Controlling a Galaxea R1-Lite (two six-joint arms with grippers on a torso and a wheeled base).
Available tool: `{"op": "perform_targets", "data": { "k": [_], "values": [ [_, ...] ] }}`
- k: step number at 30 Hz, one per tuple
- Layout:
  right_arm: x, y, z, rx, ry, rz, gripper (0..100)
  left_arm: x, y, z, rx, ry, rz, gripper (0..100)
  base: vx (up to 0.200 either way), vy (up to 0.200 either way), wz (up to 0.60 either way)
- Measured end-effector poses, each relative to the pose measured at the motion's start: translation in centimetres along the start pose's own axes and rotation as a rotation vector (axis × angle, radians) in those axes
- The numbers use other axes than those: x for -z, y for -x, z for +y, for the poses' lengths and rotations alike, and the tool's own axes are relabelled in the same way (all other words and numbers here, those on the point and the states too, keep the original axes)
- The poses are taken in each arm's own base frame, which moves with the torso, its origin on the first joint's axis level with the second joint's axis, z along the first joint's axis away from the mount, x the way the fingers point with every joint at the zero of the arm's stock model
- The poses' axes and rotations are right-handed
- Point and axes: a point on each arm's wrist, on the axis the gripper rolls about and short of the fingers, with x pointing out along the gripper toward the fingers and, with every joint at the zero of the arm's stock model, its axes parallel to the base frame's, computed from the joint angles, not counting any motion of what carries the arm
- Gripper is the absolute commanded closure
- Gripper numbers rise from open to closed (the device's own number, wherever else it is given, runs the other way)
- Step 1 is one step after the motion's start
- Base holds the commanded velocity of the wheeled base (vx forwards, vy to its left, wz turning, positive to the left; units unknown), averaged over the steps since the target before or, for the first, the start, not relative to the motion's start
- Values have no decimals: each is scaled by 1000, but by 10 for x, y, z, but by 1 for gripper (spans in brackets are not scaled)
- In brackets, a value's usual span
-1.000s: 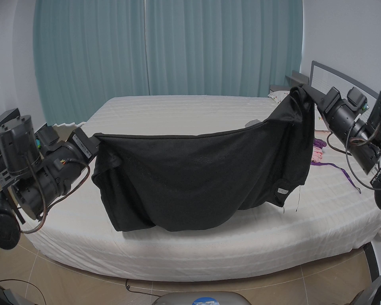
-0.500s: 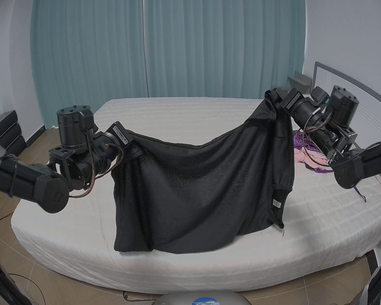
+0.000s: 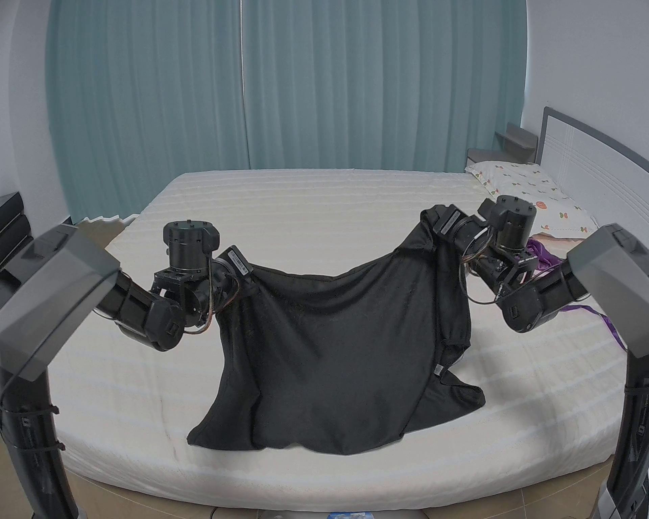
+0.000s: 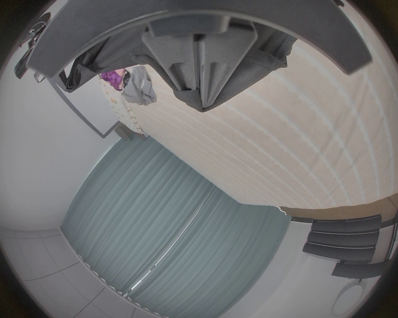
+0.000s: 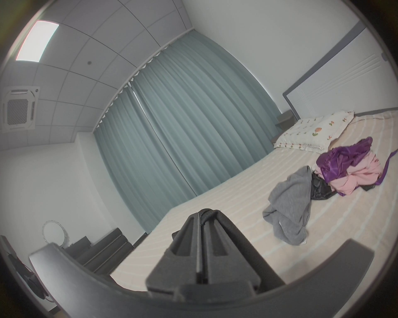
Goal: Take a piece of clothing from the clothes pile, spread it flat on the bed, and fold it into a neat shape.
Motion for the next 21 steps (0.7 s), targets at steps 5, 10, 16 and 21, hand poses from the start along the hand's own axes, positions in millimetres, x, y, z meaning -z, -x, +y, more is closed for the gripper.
{"op": "perform_targets", "data": {
  "k": [5,10,16,21],
  "values": [
    [29,-14,-23,40,9,41,100,17,-28,14,-33,-2,21,100,0,0,0],
    [54,-26,-42,68,13,70,0,32,-50,27,-56,-3,36,100,0,0,0],
    [88,-36,-67,105,18,116,0,52,-72,41,-80,-6,58,0,0,0,0],
    [111,-37,-84,146,10,183,0,67,-87,52,-105,-9,70,0,0,0,0]
  ]
}}
